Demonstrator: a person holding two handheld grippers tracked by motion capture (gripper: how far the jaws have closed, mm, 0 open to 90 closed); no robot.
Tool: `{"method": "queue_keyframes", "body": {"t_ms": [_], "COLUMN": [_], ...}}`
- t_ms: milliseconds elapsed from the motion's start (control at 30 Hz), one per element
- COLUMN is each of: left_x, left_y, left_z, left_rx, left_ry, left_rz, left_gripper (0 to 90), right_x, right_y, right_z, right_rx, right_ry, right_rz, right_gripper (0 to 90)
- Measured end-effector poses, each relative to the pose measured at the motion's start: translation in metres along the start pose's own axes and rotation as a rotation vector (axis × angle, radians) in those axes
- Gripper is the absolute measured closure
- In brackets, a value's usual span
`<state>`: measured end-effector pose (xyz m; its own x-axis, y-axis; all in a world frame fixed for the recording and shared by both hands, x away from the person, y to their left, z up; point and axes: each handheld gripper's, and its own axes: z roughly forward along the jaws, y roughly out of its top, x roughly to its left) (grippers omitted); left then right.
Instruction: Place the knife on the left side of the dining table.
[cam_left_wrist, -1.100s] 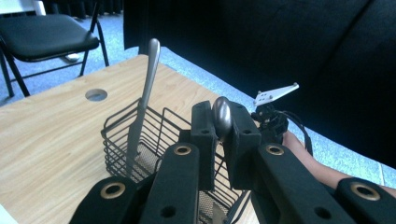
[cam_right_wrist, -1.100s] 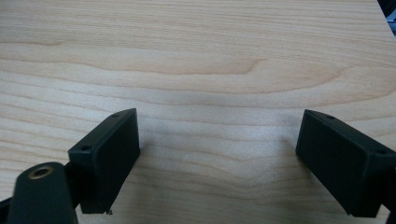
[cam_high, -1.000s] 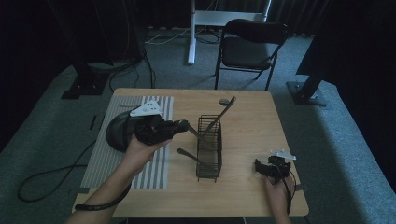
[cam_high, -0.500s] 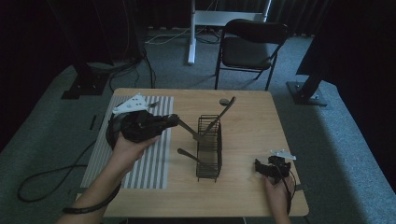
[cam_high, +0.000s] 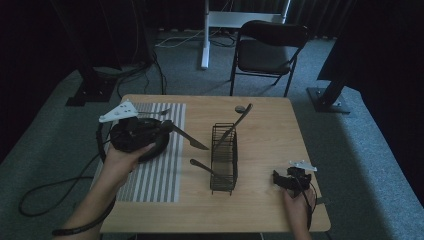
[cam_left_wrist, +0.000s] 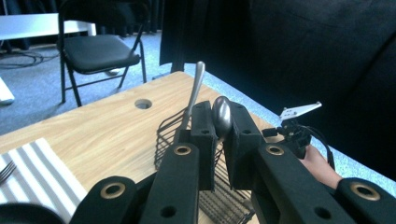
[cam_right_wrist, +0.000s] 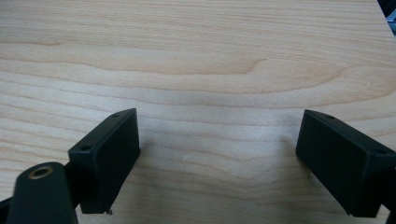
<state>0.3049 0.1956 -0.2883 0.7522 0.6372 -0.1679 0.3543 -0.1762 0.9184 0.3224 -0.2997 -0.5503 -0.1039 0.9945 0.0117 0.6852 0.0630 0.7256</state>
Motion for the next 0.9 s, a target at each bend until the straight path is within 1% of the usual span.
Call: {"method": "queue_keyframes", "body": {"t_ms": [133, 200, 233, 300, 333, 400, 433, 467, 533, 600, 733, 900], "left_x": [0.008, 0.013, 0.015, 0.020, 0.022, 0.026, 0.028, 0.028, 0.033, 0.034, 0.045, 0.056], "left_y": [-0.009, -0.014, -0.017, -0.022, -0.025, -0.029, -0.031, -0.031, -0.038, -0.040, -0.054, -0.070], "left_z": [-0.007, -0.010, -0.012, -0.014, -0.016, -0.017, -0.019, -0.019, -0.022, -0.023, -0.026, -0.028], "left_rx": [0.008, 0.010, 0.011, 0.014, 0.012, 0.017, 0.016, 0.016, 0.024, 0.029, 0.042, 0.054], "left_ry": [0.019, 0.040, 0.051, 0.062, 0.074, 0.083, 0.096, 0.096, 0.114, 0.119, 0.138, 0.159], "left_rz": [-0.021, -0.025, -0.035, -0.047, -0.053, -0.062, -0.066, -0.066, -0.073, -0.076, -0.112, -0.147], "left_gripper": [83.9, 83.9, 83.9, 83.8, 83.9, 83.8, 83.9, 83.9, 83.9, 83.8, 83.9, 83.8], "right_x": [0.000, 0.000, 0.000, 0.000, 0.000, 0.000, 0.000, 0.000, 0.000, 0.000, 0.000, 0.000], "right_y": [0.000, 0.000, 0.000, 0.000, 0.000, 0.000, 0.000, 0.000, 0.000, 0.000, 0.000, 0.000], "right_z": [0.000, 0.000, 0.000, 0.000, 0.000, 0.000, 0.000, 0.000, 0.000, 0.000, 0.000, 0.000], "right_rx": [0.000, 0.000, 0.000, 0.000, 0.000, 0.000, 0.000, 0.000, 0.001, 0.002, 0.001, 0.001], "right_ry": [0.000, 0.000, 0.000, 0.001, 0.001, 0.000, 0.000, 0.000, 0.000, 0.000, 0.000, 0.000], "right_rz": [0.000, 0.001, 0.002, 0.002, 0.003, 0.002, 0.001, 0.001, 0.002, 0.002, 0.001, 0.002], "right_gripper": [12.6, 12.6, 12.6, 12.6, 12.6, 12.6, 12.6, 12.6, 12.6, 12.6, 12.6, 12.6]}}
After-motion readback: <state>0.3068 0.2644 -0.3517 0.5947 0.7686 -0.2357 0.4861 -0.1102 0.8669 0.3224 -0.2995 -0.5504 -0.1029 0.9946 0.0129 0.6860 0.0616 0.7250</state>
